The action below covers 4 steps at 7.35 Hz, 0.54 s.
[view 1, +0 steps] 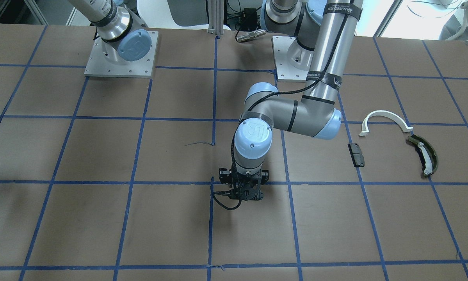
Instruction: Place bearing gear from tray to pile
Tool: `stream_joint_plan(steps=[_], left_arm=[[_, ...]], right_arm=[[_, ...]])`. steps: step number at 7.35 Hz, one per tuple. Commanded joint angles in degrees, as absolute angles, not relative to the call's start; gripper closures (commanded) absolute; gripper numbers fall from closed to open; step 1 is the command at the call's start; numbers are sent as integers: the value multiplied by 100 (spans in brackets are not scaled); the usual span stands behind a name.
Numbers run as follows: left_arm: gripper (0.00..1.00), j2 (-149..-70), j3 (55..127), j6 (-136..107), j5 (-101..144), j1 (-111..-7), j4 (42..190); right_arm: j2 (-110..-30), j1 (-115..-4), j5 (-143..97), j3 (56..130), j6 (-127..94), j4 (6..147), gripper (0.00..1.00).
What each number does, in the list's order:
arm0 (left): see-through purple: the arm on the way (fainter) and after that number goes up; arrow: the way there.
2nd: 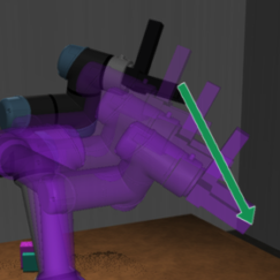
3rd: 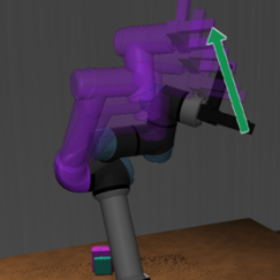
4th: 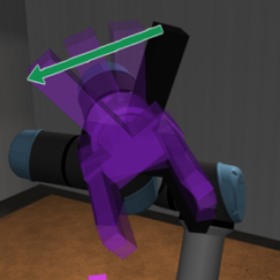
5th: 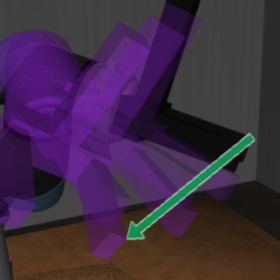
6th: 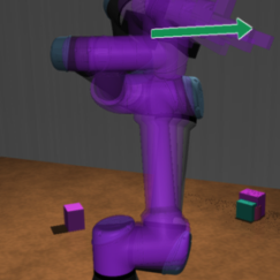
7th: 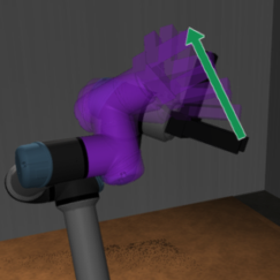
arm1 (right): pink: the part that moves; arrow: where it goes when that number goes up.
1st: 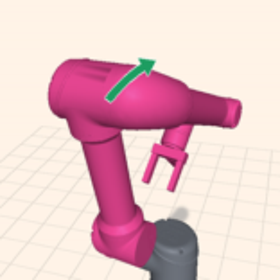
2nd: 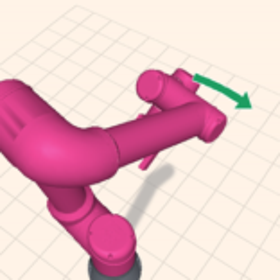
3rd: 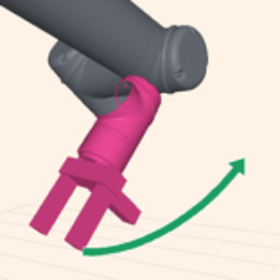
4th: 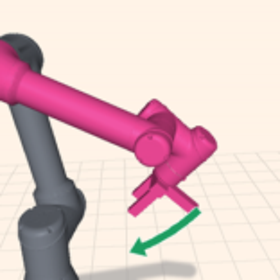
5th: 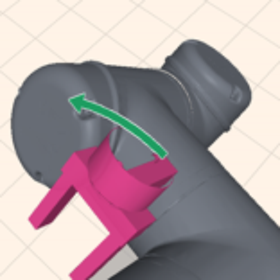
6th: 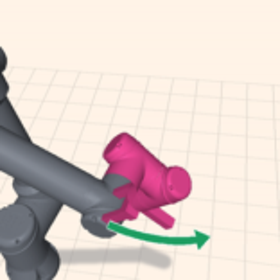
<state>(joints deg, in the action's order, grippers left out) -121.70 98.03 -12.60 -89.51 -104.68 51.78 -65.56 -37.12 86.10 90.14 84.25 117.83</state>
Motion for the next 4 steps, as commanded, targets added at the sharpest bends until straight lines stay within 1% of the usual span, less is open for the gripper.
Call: stream_joint_plan(steps=[1, 2, 4], left_arm=[[89, -12182, 9791, -1292, -8956, -10468, 5168], [100, -12173, 9800, -1301, -8965, -10468, 5177], [100, -12015, 9791, -1275, -8974, -10346, 5238]], right_arm=[[-5779, -3691, 8640, 9035, 9243, 12065, 0], [-5566, -3691, 8648, 9000, 9359, 12267, 0], [-5502, -3691, 8649, 8991, 9352, 12287, 0]])
